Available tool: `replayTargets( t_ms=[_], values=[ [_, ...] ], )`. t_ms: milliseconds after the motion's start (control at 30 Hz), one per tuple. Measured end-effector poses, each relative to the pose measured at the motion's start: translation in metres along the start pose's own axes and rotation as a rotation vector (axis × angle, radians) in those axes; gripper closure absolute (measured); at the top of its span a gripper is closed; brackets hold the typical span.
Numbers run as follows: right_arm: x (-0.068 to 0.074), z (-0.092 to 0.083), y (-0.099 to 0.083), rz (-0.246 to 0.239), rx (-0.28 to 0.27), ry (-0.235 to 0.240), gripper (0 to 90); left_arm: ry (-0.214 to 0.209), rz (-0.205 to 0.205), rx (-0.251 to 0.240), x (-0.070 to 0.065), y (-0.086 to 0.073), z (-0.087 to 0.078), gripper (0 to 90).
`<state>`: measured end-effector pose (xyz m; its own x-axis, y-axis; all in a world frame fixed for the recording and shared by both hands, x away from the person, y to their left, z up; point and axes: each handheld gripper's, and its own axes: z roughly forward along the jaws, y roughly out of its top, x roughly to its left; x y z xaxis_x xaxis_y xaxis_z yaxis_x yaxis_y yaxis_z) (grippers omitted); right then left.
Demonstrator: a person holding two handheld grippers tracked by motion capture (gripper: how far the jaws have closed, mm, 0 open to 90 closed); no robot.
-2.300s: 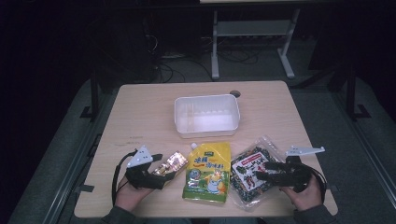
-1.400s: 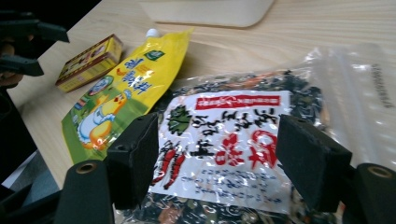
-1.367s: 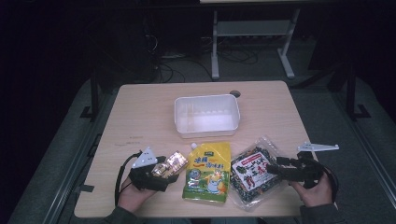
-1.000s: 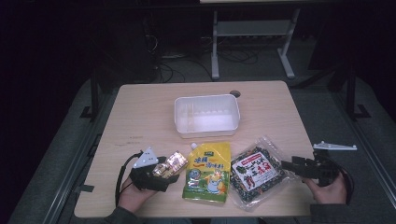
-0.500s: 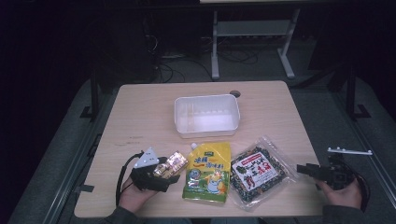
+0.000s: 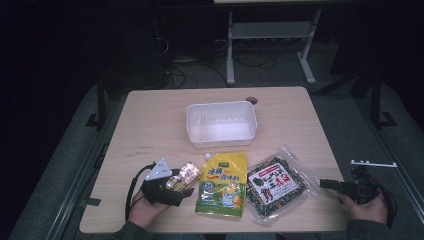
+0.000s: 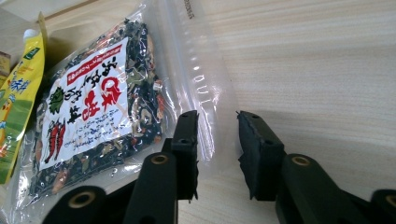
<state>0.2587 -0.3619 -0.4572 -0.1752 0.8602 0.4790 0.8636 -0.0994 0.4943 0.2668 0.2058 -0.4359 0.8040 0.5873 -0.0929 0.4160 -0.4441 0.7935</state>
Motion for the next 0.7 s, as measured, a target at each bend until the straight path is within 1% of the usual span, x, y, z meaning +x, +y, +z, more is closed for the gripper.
replayTargets(
  t_ms=[100,167,200,233,300,333,433,467,533,600,633,700],
  values=[
    [0.000,0.002,0.000,-0.001,0.013,-0.007,74.3,-0.005,-0.001,0.004,0.000,0.000,0.001,15.7],
    [0.001,0.003,0.000,-0.001,0.021,-0.012,78.8,-0.010,-0.002,0.004,-0.001,0.001,0.002,15.8],
    [0.001,0.003,0.000,-0.001,0.021,-0.012,78.8,-0.010,-0.002,0.004,-0.001,0.001,0.002,15.8],
    [0.001,0.003,0.000,-0.004,0.023,-0.012,84.2,-0.014,0.000,0.008,-0.002,0.001,0.003,16.0],
    [0.001,0.003,0.001,-0.003,0.019,-0.011,88.2,-0.018,-0.002,0.010,-0.002,0.001,0.003,16.1],
    [0.002,0.002,0.001,-0.005,0.016,-0.010,89.1,-0.028,-0.003,0.012,-0.003,0.002,0.005,16.2],
    [0.003,0.000,0.002,-0.009,0.009,-0.013,89.5,-0.036,-0.004,0.013,-0.004,0.004,0.007,16.6],
    [0.006,-0.002,0.004,-0.019,0.008,-0.019,89.6,-0.046,0.001,0.019,-0.006,0.006,0.009,16.7],
    [0.008,-0.003,0.005,-0.026,0.006,-0.021,89.6,-0.049,0.002,0.021,-0.007,0.008,0.011,16.8],
    [0.012,-0.006,0.007,-0.040,-0.001,-0.028,89.7,-0.071,0.007,0.025,-0.010,0.013,0.015,16.8],
    [0.012,-0.006,0.007,-0.040,-0.001,-0.028,89.7,-0.071,0.007,0.025,-0.010,0.013,0.015,16.8],
    [0.014,-0.009,0.010,-0.051,-0.009,-0.034,89.8,-0.084,0.010,0.030,-0.012,0.016,0.018,16.8]
  ],
)
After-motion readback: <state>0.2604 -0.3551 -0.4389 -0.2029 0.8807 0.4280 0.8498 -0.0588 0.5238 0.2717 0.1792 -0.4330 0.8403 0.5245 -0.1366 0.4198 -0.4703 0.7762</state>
